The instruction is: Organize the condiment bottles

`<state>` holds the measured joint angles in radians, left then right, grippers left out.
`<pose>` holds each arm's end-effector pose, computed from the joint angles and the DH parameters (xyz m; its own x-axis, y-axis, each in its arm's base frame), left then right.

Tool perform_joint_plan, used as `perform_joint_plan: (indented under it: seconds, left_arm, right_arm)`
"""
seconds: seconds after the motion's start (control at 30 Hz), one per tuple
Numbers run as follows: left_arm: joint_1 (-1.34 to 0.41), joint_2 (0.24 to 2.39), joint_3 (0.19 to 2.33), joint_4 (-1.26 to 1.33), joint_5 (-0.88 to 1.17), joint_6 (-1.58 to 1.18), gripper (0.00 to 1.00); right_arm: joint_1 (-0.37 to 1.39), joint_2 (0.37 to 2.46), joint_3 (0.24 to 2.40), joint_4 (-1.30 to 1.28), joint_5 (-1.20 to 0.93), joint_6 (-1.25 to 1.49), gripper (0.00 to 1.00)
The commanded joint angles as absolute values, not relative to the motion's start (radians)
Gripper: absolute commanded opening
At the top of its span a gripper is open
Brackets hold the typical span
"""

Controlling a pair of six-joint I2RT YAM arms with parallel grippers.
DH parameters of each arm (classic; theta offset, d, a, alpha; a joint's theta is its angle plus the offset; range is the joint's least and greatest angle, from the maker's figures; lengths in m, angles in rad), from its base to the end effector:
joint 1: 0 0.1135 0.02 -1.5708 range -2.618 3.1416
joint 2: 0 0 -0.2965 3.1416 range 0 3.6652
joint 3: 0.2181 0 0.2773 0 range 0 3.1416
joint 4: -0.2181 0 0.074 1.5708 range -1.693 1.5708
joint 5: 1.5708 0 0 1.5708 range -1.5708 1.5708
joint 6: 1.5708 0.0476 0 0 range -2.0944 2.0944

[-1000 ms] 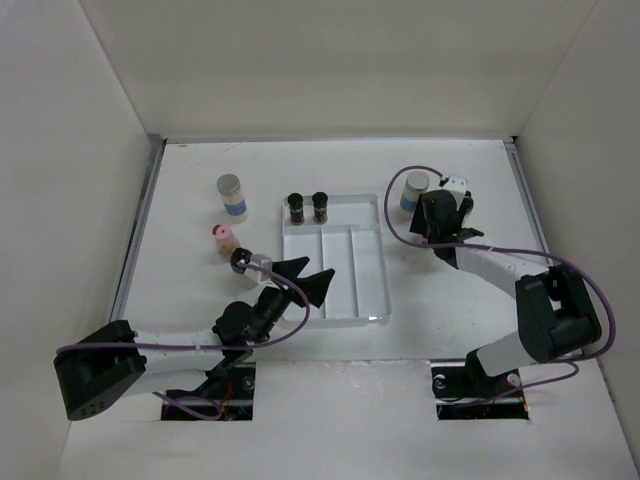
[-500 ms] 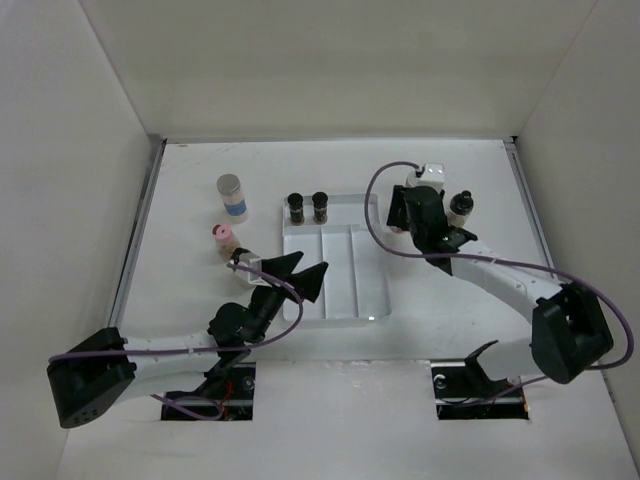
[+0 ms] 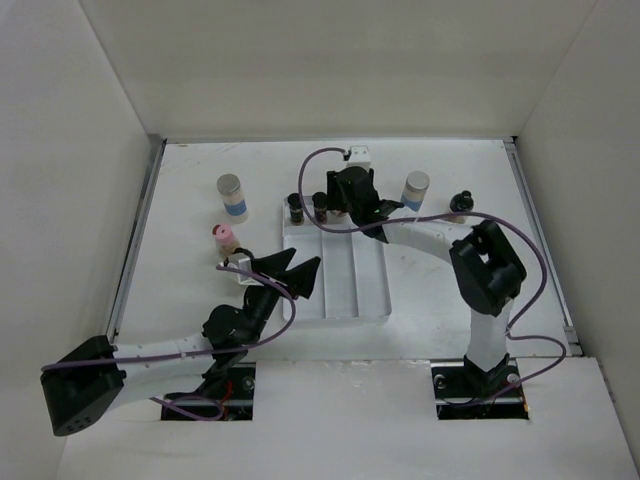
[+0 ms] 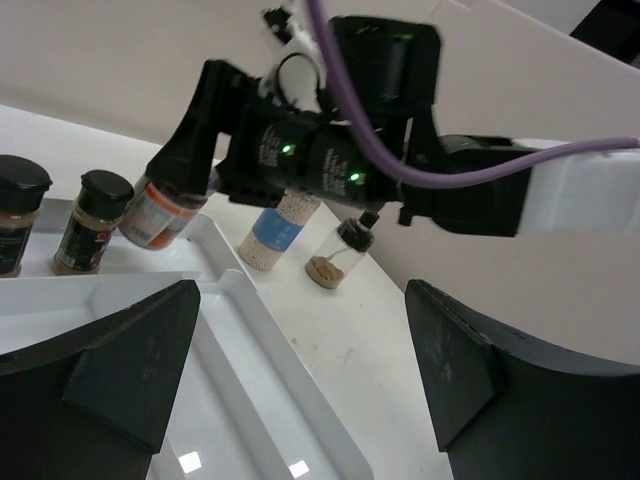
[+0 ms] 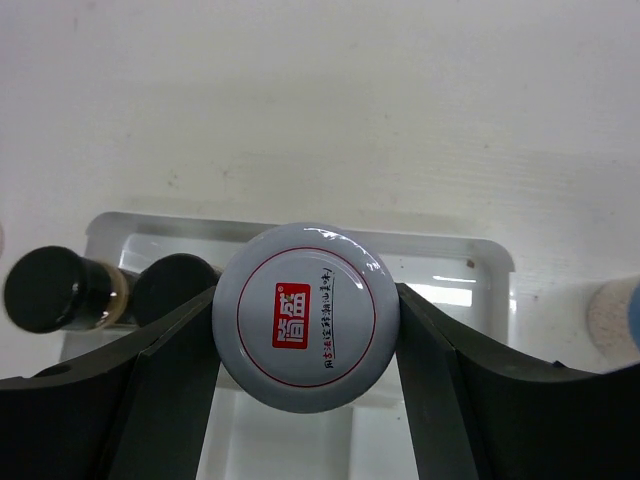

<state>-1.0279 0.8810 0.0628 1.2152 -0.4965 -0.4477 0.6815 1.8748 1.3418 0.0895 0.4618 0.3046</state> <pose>0.1057 -0.1313 0.2304 -0.0476 -0.6579 -0.7516 0.5605 0.6052 -0.5652 0.3844 0.2845 0.2605 -0.3933 0.0267 -0.9190 -0.1399 0.9862 0.0885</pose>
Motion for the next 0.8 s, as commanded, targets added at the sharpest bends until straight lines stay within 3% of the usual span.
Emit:
perform_joint_plan:
  seconds: [0.0, 0.23, 0.77]
  left_arm:
    - [-1.021, 0.865, 0.052, 1.233, -0.509, -0.436, 0.83]
    - [-1.016, 0.862, 0.048, 1.233, -0.515, -0.437, 0.83]
    - [-1.001, 0.833, 0.054, 1.221, -0.523, -0.434, 0.83]
  right_arm:
    - [0.679, 1.899, 1.437, 0.201, 0.485, 0.299, 0.53]
    - [0.679, 1.944, 1.417, 0.199, 0.511, 0.321, 0.54]
    - [0.676, 1.902, 1.353, 0.198, 0.509, 0.387, 0.86]
